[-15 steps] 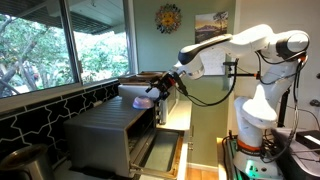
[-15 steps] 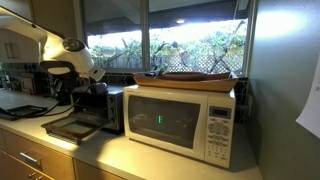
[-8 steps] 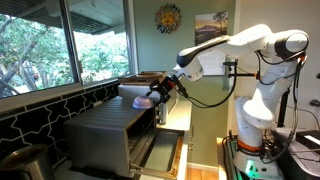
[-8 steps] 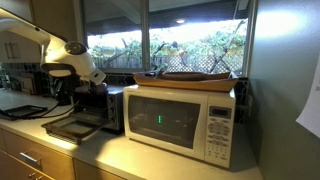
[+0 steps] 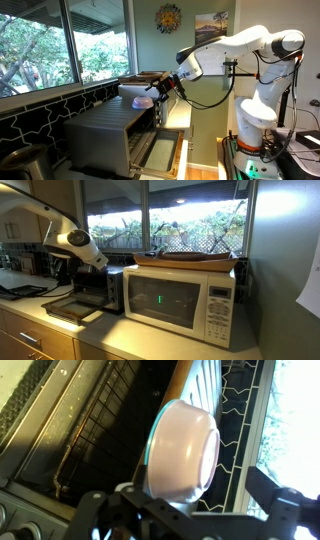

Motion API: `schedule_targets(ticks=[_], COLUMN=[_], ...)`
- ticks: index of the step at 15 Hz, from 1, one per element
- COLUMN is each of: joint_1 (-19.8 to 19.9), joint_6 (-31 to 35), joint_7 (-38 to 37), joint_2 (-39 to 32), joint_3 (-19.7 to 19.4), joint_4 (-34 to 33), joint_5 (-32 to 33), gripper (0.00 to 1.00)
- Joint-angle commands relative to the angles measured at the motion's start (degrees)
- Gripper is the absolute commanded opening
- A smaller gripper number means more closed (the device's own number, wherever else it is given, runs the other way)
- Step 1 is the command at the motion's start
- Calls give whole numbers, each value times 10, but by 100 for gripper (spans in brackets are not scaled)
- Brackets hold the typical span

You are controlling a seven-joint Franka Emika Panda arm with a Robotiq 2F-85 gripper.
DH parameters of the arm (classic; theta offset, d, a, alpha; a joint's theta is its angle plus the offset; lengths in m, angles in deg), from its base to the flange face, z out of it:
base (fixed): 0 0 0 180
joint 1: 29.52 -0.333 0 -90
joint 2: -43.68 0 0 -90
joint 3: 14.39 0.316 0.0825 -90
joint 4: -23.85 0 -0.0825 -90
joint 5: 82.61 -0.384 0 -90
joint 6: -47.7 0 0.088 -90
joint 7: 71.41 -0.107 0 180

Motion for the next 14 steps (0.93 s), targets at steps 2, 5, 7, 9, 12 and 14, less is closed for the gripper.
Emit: schedule_targets(ticks=[2,5,7,9,12,14], joint_1=[50,72,83,93,103,110], joint_6=[-58,-95,-113,-125,-120,-119], joint_7=[41,52,57,58,81,93], joint_2=[1,-11,-19,-26,-39,-48], joint_3=[17,32,42,51,65,74], joint_4=[12,12,16,16,12,11], joint_5=[-45,-68,-84,-95,-133,-155], gripper=[100,100,100,100,100,100])
